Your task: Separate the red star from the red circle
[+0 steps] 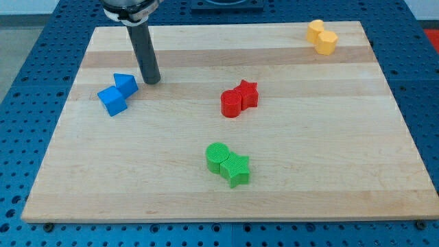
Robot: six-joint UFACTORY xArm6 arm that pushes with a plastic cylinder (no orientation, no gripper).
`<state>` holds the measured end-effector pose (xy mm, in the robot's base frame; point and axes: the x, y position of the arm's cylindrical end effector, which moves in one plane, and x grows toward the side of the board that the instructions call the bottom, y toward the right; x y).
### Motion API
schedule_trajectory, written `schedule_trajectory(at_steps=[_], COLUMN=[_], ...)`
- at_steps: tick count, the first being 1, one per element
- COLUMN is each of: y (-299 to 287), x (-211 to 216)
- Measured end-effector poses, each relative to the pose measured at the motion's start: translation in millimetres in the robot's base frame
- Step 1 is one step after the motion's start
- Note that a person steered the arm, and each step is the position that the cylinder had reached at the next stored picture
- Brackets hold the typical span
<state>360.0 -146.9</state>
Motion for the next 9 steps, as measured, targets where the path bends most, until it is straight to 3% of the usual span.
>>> schedule_trajectory(at_steps=[5,9], y=[49,151], x=[101,111])
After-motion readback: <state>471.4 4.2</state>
